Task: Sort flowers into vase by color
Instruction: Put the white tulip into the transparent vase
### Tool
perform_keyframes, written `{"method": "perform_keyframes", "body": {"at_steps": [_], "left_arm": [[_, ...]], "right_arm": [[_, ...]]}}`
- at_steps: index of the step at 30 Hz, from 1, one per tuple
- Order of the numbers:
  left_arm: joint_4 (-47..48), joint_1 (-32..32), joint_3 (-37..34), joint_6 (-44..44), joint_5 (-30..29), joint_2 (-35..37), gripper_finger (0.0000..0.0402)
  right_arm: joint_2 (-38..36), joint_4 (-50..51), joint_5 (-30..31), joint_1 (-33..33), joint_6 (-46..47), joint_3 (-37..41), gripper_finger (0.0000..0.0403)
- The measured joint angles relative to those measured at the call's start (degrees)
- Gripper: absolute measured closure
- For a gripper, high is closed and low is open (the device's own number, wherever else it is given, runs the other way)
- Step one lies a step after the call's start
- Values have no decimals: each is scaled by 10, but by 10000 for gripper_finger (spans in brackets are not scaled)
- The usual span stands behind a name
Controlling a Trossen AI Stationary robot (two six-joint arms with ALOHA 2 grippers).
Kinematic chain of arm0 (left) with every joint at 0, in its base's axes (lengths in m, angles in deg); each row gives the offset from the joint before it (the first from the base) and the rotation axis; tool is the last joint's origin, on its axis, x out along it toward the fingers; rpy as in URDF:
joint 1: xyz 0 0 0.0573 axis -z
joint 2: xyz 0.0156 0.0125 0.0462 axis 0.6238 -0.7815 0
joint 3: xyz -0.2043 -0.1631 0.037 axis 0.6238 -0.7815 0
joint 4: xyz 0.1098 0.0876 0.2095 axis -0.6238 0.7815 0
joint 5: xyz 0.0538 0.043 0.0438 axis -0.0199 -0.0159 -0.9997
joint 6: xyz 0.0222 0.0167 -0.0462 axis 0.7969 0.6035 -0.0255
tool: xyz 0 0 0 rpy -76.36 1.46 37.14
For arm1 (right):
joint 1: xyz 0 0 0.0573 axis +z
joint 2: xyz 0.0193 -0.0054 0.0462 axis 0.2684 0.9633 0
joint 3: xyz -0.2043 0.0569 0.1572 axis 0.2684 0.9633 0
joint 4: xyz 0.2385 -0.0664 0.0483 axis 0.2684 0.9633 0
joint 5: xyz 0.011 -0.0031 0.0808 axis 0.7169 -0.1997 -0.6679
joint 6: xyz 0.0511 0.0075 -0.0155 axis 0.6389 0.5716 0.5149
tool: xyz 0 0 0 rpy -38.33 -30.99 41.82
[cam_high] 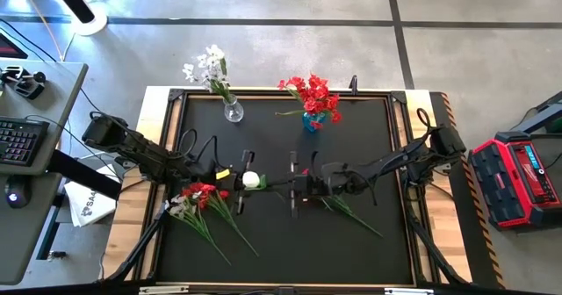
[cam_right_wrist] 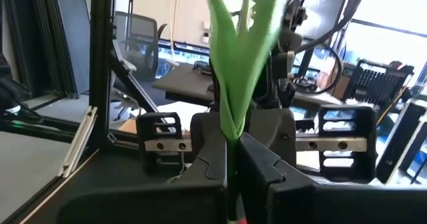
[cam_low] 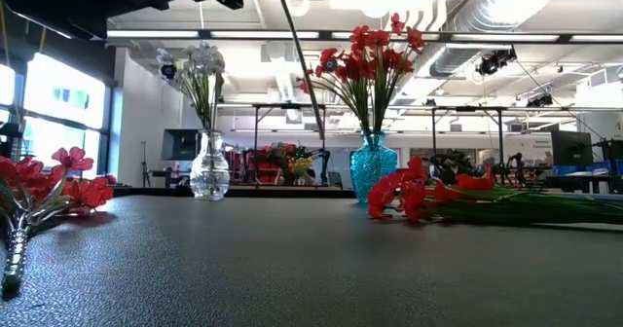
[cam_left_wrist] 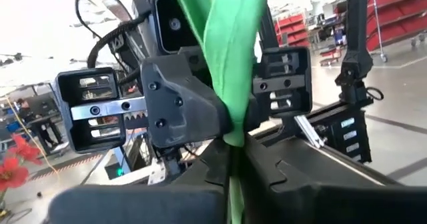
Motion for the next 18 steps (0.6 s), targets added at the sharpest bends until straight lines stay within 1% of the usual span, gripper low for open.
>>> {"method": "perform_keyframes", "body": {"at_steps": [4, 6, 9, 12, 14, 16, 18], "left_arm": [[23, 1, 0, -9, -28, 0, 397], [39, 1, 0, -10, -51, 1, 399], [80, 1, 0, -24, -92, 7, 400], [139, 1, 0, -35, -143, 25, 401], [177, 4, 0, -38, -181, 46, 401], [215, 6, 0, -29, -229, 75, 401], [254, 8, 0, -12, -280, 111, 401]], "right_arm": [[0, 22, 5, 0, 13, 0, 394], [-2, 29, 14, -1, 23, 0, 376], [-21, 61, 35, -1, 41, 0, 332], [-67, 130, 73, 6, 52, 0, 283], [-98, 178, 97, 15, 69, 0, 258], [-125, 219, 121, 29, 76, 0, 243], [-140, 244, 142, 46, 69, 0, 236]]}}
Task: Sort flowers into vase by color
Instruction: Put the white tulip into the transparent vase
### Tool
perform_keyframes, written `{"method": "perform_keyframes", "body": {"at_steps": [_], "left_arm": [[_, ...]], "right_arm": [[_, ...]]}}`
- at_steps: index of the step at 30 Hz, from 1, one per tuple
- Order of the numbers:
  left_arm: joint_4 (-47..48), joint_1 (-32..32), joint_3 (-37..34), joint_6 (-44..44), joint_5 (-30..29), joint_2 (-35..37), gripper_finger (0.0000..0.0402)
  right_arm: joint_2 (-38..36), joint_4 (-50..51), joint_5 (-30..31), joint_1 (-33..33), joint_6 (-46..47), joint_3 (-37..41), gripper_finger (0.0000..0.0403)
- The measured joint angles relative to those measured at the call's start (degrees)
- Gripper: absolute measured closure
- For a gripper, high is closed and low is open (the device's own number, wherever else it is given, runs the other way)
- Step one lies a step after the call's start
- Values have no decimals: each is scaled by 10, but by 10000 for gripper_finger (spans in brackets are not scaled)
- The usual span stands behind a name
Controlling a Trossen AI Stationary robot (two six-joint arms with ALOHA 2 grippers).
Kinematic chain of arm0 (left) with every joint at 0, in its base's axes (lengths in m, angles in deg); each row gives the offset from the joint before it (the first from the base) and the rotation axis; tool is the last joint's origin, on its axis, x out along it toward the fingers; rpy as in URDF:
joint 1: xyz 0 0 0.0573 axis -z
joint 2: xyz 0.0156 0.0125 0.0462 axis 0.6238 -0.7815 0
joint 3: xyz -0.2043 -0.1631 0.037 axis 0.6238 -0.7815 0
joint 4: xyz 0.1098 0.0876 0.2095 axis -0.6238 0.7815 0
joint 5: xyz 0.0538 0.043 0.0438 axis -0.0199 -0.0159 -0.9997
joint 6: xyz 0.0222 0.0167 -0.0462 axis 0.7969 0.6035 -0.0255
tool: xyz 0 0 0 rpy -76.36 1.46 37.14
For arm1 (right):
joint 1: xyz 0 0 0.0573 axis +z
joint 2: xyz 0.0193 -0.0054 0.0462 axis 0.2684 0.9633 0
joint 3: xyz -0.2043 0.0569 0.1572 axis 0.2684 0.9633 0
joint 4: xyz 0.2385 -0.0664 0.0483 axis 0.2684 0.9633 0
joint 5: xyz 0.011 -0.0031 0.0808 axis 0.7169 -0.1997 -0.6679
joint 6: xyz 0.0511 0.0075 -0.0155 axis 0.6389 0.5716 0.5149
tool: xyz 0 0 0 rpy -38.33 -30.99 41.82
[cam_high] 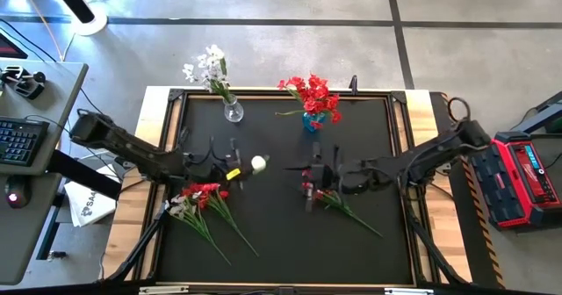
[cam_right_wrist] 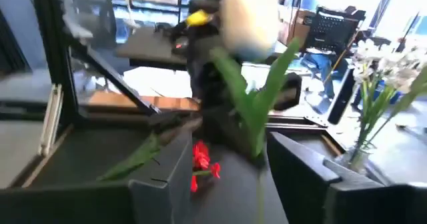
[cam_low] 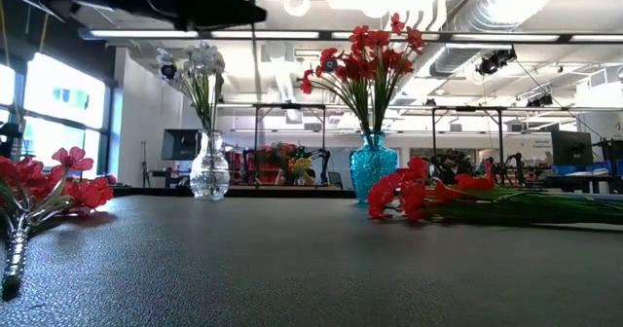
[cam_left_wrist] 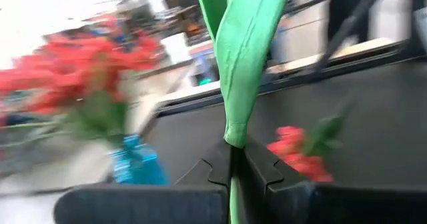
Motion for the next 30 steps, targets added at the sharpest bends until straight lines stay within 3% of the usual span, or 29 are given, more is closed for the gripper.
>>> {"method": "perform_keyframes", "body": {"at_steps": [5, 10, 16, 18, 24, 30], "left_arm": [[85, -20, -1, 58, -103, 107, 401], [162, -97, -2, 89, -93, 212, 401], [198, -252, -2, 89, 13, 281, 401], [197, -308, -2, 78, 57, 282, 401], [179, -451, 7, 50, 163, 256, 401], [158, -486, 44, 11, 197, 244, 401]], "right_arm": [[26, 50, 43, 33, -2, 0, 240], [93, 44, 79, 49, 11, 0, 261], [140, 42, 272, 47, 44, 0, 283], [142, 47, 308, 46, 44, 0, 287], [142, 41, 318, 42, 31, 0, 297], [142, 41, 318, 36, 29, 0, 302]]}}
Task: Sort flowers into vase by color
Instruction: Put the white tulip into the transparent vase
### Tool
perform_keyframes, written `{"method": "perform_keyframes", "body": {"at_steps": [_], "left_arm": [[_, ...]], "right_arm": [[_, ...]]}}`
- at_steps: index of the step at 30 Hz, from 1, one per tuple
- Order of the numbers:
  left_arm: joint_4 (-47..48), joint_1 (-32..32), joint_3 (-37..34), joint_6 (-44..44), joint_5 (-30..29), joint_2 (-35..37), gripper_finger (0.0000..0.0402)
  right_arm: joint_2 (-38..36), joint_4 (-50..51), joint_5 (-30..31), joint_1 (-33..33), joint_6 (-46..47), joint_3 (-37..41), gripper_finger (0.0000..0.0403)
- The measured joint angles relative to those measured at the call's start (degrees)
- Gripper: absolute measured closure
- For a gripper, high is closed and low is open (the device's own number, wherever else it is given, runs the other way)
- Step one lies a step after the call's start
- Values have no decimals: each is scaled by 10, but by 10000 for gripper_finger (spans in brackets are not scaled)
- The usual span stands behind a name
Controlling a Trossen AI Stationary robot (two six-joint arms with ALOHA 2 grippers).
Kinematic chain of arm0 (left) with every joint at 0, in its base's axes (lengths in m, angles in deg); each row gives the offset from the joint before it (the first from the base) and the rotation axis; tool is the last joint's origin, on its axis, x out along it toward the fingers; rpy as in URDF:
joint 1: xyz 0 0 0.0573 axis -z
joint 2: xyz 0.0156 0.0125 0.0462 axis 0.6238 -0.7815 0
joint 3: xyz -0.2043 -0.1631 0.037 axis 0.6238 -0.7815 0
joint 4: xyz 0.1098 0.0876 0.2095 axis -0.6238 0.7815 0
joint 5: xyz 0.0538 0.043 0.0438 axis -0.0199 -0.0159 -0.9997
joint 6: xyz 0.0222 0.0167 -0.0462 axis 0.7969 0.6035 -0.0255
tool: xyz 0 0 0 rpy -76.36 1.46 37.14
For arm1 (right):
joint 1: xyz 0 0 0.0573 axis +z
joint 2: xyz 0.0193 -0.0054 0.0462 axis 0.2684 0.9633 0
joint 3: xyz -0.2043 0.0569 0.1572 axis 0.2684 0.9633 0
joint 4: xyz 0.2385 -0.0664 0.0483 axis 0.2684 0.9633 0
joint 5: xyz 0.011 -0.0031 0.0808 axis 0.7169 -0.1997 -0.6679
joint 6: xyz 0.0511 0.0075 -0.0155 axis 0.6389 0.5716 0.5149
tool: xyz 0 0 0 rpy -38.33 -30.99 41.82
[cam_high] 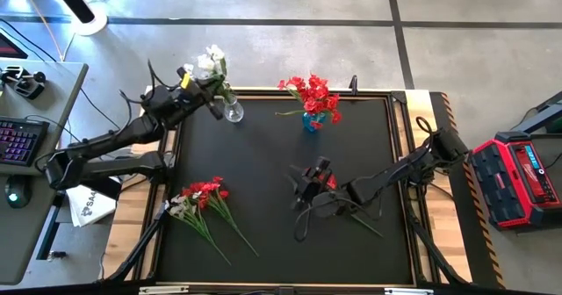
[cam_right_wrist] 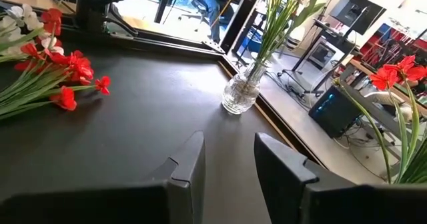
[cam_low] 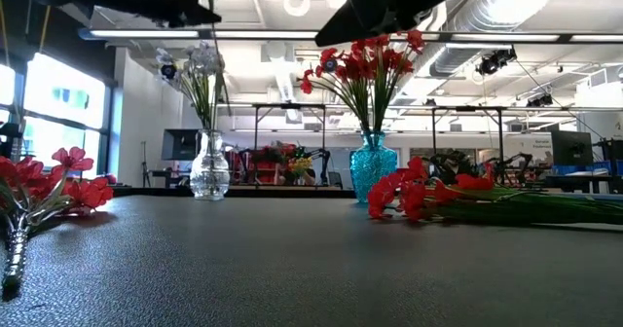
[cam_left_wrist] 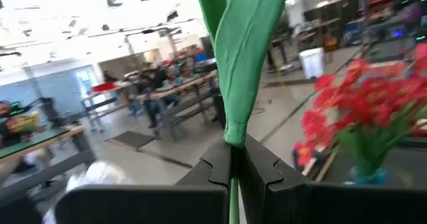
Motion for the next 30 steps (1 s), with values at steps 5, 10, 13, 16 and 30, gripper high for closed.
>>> {"method": "perform_keyframes", "body": {"at_steps": [5, 10, 13, 16, 30], "left_arm": [[74, -4, 44, 2, -4, -14, 401], [106, -20, 49, 11, -6, -46, 401], [108, -34, 49, 12, -7, -78, 401], [94, -44, 49, 11, -15, -110, 401], [108, -57, 49, -52, -50, -131, 342]], "right_arm": [[0, 1, -18, -4, 2, 0, 302], [0, 1, -24, -4, 4, 0, 302], [0, 1, -25, -4, 4, 0, 302], [0, 2, -25, -4, 4, 0, 302], [0, 4, -25, -4, 4, 0, 302]]}}
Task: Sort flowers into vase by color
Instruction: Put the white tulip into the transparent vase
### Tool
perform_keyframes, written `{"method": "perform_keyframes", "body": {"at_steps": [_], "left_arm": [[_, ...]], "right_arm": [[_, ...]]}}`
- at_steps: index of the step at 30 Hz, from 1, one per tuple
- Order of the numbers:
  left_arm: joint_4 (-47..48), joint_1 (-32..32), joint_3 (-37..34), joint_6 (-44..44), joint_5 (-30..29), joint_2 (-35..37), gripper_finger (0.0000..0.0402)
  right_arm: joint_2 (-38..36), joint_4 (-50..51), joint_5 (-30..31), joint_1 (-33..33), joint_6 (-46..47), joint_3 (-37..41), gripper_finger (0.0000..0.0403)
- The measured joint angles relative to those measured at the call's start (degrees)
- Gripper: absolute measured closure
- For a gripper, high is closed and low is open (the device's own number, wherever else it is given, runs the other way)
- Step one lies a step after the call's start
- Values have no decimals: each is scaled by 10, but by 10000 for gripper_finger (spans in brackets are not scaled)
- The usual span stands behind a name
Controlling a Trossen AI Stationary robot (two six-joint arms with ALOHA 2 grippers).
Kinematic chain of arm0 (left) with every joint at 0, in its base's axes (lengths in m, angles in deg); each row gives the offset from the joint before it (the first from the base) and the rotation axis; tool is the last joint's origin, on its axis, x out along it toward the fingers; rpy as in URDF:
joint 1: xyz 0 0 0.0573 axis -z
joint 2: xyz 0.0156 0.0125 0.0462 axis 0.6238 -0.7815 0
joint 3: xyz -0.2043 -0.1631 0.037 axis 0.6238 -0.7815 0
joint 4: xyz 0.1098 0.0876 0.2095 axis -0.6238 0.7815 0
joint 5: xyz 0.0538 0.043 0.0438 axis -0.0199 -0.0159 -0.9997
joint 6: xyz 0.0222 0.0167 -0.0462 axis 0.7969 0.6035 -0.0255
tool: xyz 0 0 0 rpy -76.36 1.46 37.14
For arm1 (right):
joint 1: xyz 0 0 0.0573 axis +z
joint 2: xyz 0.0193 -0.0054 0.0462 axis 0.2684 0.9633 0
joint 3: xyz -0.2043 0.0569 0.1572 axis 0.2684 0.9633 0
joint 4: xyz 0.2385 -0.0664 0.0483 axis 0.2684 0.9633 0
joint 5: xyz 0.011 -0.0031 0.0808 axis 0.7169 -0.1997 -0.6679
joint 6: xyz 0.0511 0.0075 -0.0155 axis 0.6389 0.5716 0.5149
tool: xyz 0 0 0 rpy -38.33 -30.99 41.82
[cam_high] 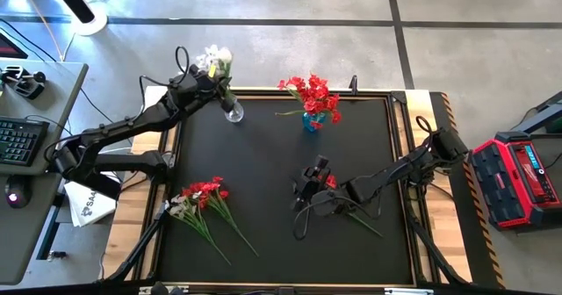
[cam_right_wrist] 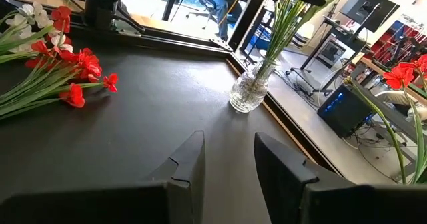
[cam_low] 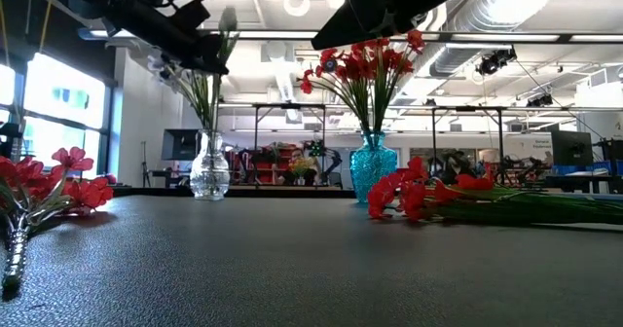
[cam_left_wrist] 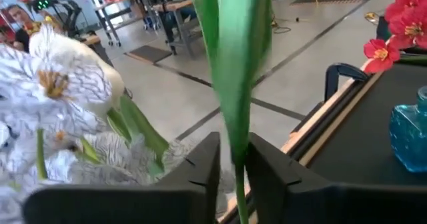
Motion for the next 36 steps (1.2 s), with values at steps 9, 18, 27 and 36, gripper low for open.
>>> {"method": "perform_keyframes", "body": {"at_steps": [9, 18, 27, 36], "left_arm": [[42, -2, 13, -22, -1, -1, 252], [177, -2, 142, -20, -4, 0, 232], [159, -9, 193, 3, -42, 0, 231], [193, -67, 195, -11, -27, -25, 227]], "right_arm": [[0, 0, 0, 0, 0, 0, 302], [0, 0, 0, 0, 0, 0, 302], [0, 1, 0, 0, 0, 0, 302], [0, 4, 0, 0, 2, 0, 302]]}}
